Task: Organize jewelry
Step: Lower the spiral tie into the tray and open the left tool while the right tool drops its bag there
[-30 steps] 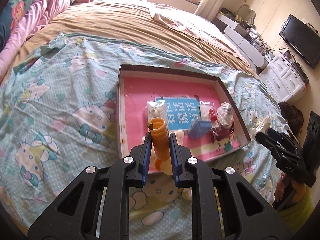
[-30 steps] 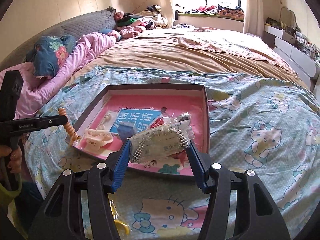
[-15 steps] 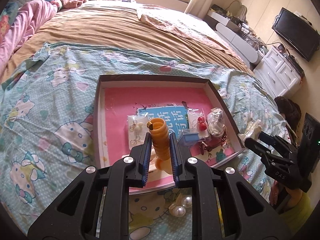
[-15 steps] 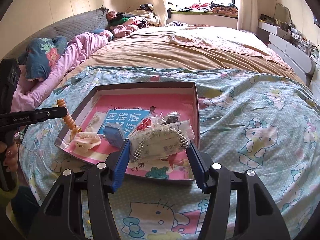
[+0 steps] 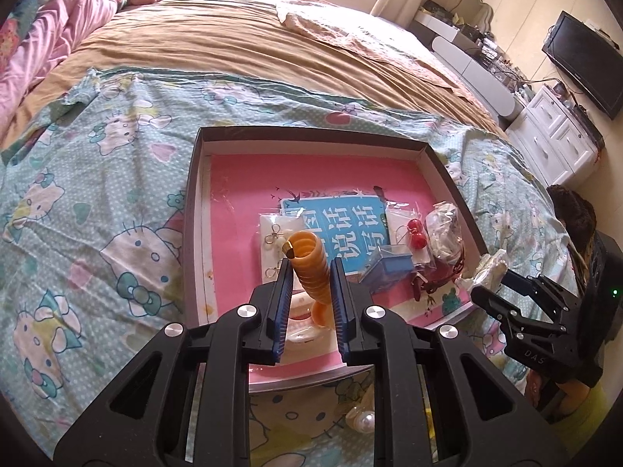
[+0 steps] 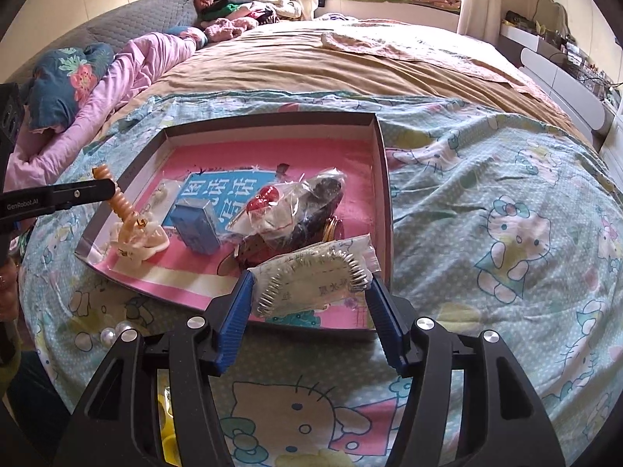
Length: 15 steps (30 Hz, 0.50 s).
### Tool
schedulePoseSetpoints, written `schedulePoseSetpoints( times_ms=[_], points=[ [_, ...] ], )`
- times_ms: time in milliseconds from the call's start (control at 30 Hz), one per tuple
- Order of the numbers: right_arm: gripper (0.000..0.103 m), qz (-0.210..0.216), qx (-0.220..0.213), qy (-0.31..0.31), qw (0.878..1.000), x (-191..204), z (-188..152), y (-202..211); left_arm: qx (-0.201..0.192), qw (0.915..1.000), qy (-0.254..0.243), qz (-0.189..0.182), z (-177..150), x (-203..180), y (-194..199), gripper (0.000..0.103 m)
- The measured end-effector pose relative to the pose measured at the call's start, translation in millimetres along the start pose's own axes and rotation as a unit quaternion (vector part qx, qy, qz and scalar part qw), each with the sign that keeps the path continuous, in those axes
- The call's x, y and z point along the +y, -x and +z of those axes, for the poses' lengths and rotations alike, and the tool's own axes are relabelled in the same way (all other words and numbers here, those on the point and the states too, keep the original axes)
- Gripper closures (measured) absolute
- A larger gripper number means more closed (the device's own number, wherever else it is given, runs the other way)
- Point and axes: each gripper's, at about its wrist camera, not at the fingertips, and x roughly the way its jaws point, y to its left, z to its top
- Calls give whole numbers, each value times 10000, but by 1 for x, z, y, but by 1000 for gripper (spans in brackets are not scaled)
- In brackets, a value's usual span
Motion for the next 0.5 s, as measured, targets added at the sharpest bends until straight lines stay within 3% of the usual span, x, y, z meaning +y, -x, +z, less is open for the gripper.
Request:
schedulePoseSetpoints(
  times_ms=[300, 500],
  points=[
    [30, -23, -175, -26, 9998, -1, -1, 18, 21, 10000, 12, 41, -4, 0, 2, 85],
    [19, -27, -445, -28, 9990, -1, -1, 45, -121, 9999, -7, 32, -6, -6, 18, 70]
  ],
)
